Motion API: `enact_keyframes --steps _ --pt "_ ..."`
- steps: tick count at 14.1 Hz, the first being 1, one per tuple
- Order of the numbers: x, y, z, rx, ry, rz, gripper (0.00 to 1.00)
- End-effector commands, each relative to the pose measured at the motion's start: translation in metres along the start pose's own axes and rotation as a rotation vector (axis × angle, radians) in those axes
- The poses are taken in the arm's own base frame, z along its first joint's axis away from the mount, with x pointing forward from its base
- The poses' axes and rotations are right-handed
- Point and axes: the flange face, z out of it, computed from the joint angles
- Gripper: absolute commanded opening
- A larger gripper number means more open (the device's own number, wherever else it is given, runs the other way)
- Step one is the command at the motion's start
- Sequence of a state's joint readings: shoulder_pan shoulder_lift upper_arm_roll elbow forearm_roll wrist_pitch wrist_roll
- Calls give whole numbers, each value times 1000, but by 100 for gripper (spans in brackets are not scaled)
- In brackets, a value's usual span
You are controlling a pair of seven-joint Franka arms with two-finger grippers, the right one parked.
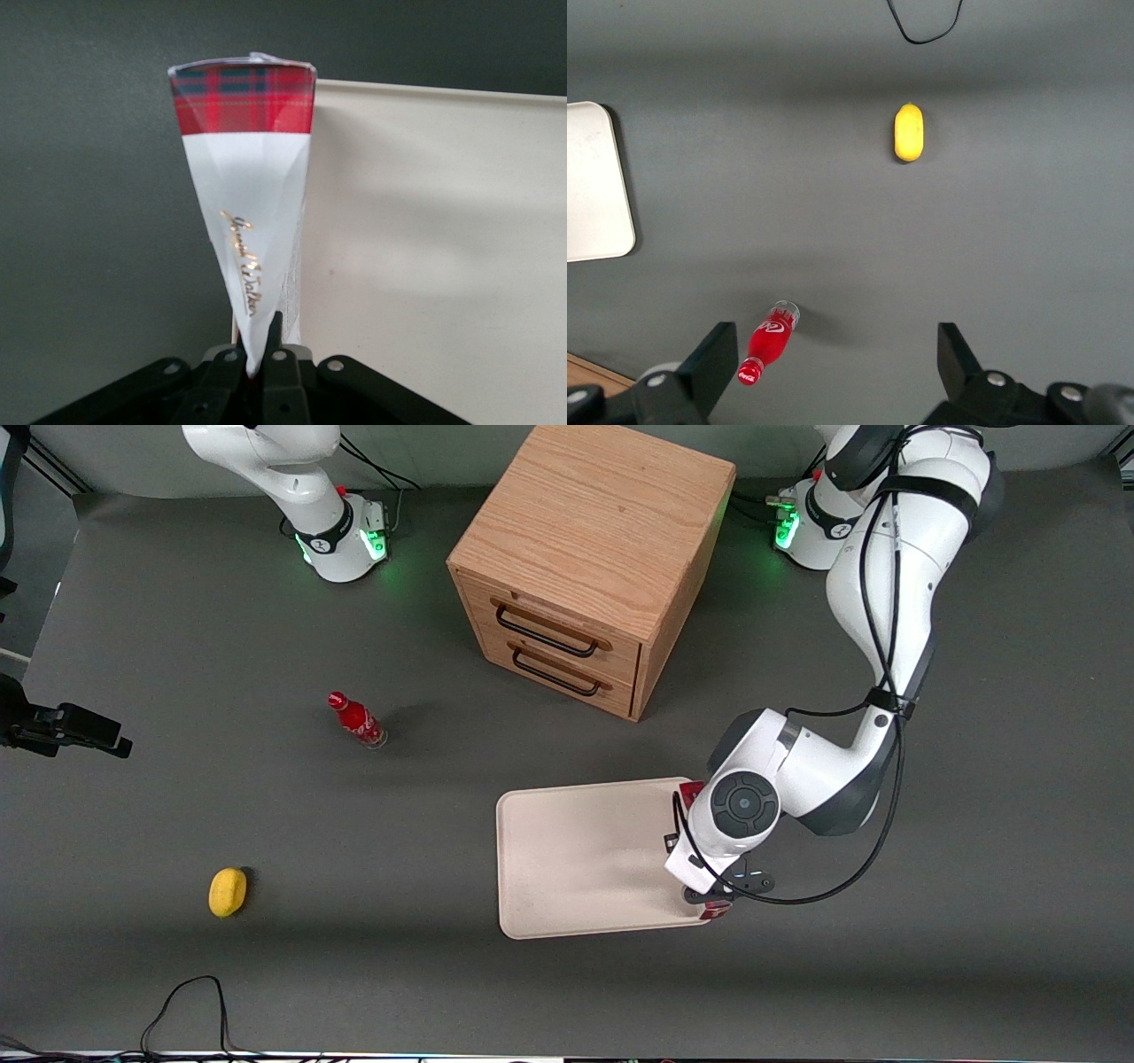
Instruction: Place red cookie box on tray
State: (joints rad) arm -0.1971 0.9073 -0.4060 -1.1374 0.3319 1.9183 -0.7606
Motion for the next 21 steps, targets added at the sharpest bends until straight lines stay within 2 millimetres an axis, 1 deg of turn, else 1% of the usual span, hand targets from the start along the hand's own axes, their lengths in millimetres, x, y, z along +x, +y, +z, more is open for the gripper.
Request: enact_keyframes --steps 1,2,3,4,5,6,13,15,18,19,21 --pt "3 6 -3 -18 3 -21 0" --pt "4 7 -4 -23 8 -23 0" --pt "4 7 -4 -25 10 -33 6" --pt "4 8 -4 -26 13 -51 37" --pt "4 9 -3 -32 18 -62 97" --pt "3 9 -2 -31 15 -60 100" --pt "4 7 -11 -30 18 -56 100" --pt "5 3 -24 -24 22 -59 100" --pt "5 -7 -32 -4 2 -58 100" --pt "6 -10 -40 -1 5 -62 100" --pt "7 -18 -43 8 -21 -56 100"
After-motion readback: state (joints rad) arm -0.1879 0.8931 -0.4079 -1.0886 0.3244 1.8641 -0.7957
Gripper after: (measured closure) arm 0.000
